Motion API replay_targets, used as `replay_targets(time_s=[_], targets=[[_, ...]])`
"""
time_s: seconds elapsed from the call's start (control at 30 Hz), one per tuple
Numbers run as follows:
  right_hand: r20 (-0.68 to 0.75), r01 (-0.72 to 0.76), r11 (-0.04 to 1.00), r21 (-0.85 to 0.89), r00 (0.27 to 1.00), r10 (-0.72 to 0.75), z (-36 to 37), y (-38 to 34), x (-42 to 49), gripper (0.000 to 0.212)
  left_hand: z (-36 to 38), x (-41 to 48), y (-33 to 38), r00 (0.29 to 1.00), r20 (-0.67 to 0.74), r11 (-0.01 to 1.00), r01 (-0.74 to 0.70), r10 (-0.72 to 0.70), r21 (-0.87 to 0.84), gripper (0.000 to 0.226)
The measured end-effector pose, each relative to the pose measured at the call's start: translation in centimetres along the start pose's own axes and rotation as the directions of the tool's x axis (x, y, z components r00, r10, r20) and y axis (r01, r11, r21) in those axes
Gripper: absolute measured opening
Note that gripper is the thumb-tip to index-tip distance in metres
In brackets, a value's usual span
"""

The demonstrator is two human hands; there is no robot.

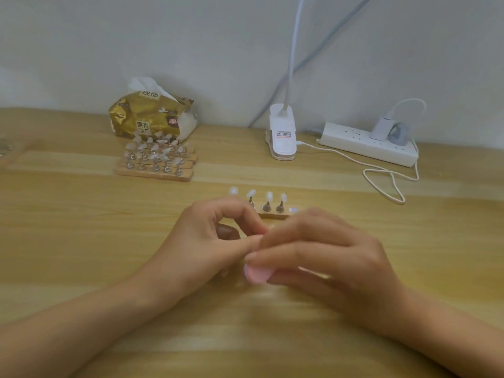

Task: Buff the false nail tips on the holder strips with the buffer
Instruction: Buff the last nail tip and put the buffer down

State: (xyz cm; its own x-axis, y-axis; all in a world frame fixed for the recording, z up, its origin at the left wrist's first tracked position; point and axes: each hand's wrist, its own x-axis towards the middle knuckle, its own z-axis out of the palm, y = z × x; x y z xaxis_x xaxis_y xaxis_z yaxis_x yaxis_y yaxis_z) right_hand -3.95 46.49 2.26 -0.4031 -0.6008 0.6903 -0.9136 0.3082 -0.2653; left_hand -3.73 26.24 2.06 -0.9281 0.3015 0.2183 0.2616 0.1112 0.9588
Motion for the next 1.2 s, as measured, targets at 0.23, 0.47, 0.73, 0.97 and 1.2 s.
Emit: replay_targets(time_s=[0.23, 0.47, 0.73, 0.97, 1.2], targets=[[-0.019, -0.016, 0.999, -0.033, 1.0, 0.015, -0.2, 0.3, 0.0, 0.014, 0.0, 0.0, 0.0, 1.0, -0.01, 1.0, -0.012, 0.012, 0.013, 0.015], [-0.052, -0.086, 0.996, 0.013, 0.995, 0.086, -0.5, 0.7, 0.2, 0.015, 0.0, 0.0, -0.1, 1.0, -0.013, 1.0, -0.02, 0.021, 0.012, 0.017], [-0.036, -0.088, 0.996, 0.004, 0.995, 0.088, -0.5, 0.4, 0.3, 0.012, 0.0, 0.0, -0.3, 1.0, -0.011, 1.0, -0.021, 0.021, 0.009, 0.017], [-0.094, -0.129, 0.992, -0.006, 0.987, 0.128, -0.9, 1.0, 0.4, 0.012, 0.1, -0.1, -0.1, 0.999, -0.011, 0.999, -0.03, 0.031, 0.02, 0.019], [-0.117, -0.12, 0.993, -0.004, 0.986, 0.119, -1.3, 1.3, 0.4, 0.013, 0.2, -0.1, 0.0, 1.0, -0.013, 0.999, -0.026, 0.026, 0.027, 0.016]])
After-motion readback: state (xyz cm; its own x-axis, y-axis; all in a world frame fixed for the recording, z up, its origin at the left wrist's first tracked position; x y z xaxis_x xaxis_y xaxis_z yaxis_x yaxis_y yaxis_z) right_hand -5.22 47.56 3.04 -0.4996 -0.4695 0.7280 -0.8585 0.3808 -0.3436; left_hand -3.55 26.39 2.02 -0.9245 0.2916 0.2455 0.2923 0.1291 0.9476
